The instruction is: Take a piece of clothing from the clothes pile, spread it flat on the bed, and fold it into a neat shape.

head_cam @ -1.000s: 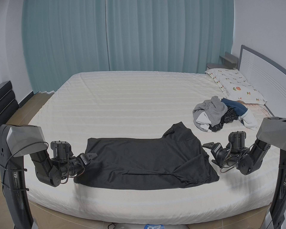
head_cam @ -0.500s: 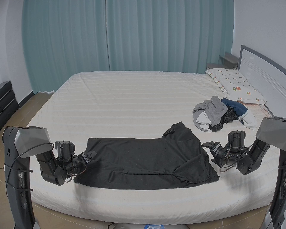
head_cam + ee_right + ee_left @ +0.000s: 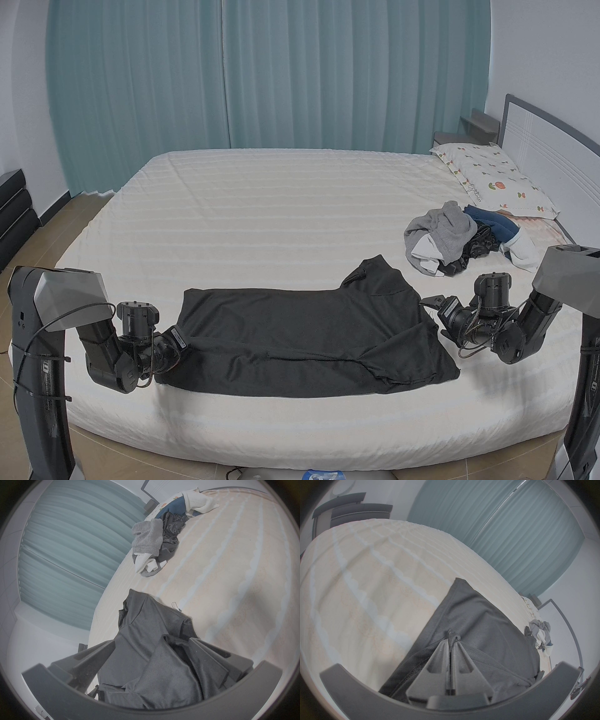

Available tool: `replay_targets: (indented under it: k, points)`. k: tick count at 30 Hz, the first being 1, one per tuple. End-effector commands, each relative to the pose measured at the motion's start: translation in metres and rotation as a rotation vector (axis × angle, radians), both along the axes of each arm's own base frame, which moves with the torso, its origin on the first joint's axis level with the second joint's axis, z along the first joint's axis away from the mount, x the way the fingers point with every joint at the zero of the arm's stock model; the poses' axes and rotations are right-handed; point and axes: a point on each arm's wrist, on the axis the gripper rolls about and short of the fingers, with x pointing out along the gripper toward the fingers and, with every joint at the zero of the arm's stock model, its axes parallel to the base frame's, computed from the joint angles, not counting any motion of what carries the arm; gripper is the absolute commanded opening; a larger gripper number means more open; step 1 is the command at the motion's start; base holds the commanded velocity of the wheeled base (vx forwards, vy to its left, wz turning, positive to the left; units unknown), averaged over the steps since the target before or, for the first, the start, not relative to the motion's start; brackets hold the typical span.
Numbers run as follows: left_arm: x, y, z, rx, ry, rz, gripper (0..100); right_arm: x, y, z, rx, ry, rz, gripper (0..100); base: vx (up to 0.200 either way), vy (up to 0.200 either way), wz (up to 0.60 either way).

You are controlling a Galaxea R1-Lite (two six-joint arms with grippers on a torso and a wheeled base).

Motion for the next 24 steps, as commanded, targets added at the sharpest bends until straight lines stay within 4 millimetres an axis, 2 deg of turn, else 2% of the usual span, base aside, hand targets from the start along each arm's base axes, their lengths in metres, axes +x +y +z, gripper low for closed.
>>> replay_targets:
  k: [1,6,24]
  points:
    - [-0.003,0.002,-0.001,0.011,0.01,0.035,0,0.004,0.001,-0.001,-0.001,-0.008,-0.002,100,0.0,0.0,0.0]
    - [-0.003,0.003,0.0,-0.024,0.01,0.121,0,0.013,0.002,-0.007,-0.001,-0.014,-0.003,100,0.0,0.0,0.0]
    - [-0.005,-0.003,-0.002,-0.044,0.023,0.117,0,0.016,0.014,-0.037,-0.066,-0.03,0.065,100,0.0,0.0,0.0]
